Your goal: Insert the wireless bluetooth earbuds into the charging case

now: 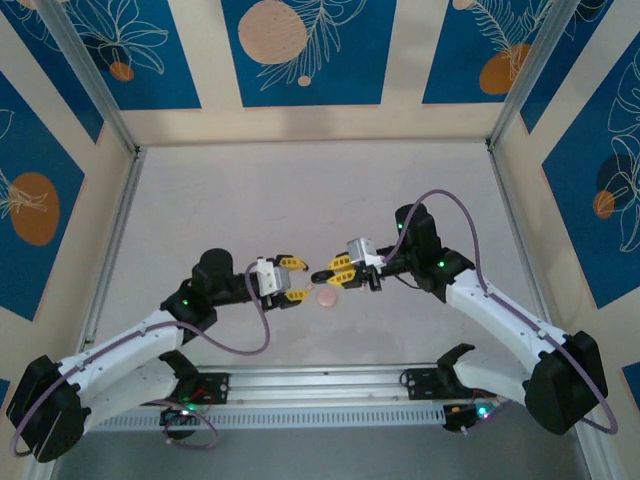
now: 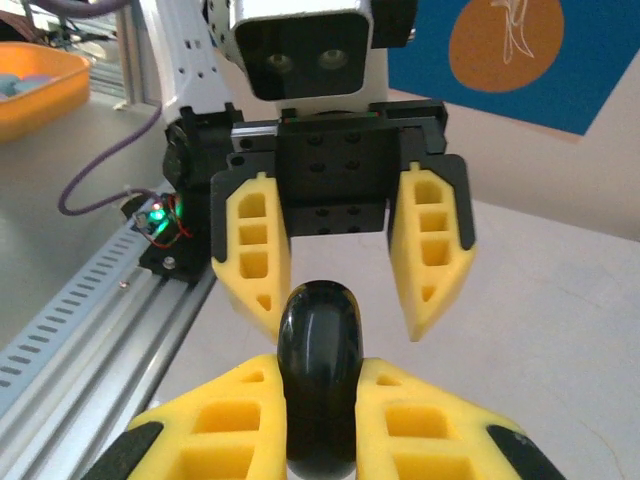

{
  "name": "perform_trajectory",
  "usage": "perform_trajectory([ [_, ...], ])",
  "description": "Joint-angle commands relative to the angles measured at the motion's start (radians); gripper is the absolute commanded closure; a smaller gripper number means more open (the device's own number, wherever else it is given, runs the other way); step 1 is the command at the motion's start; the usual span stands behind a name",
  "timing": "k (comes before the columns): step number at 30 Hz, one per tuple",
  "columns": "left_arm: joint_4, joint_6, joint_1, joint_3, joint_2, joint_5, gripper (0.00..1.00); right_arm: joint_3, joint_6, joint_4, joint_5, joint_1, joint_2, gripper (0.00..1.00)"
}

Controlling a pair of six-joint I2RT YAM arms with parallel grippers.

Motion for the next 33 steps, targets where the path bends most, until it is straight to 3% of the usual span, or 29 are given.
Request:
perform_trajectory([
  [1, 0.103, -0.045, -0.009, -0.01, -0.009, 0.06, 0.47, -0.02, 0.078, 0.103, -0.088, -0.003, -0.008, 0.85],
  [12, 0.163, -0.088, -0.009, 0.008, 0.028, 0.121, 0.55, -0.009, 0.122, 0.165, -0.088, 0.019, 0.046, 0.85],
  [19, 0.115, -0.07, -0.009, 0.025, 0.027, 0.123, 0.76, -0.006, 0.135, 0.184, -0.09, 0.025, 0.065, 0.85],
  [23, 0.1, -0.064, -0.01, 0.03, 0.022, 0.121, 0.81, 0.004, 0.126, 0.157, -0.078, 0.026, 0.067, 0.85],
  [28, -0.112, 0.037, -0.009, 0.082, 0.0, 0.033, 0.82, 0.061, 0.028, -0.064, 0.083, 0.043, 0.029, 0.62],
  [33, -0.385, 0.159, -0.015, 0.18, 0.01, -0.081, 0.82, 0.104, -0.054, -0.193, 0.278, 0.095, -0.006, 0.55],
])
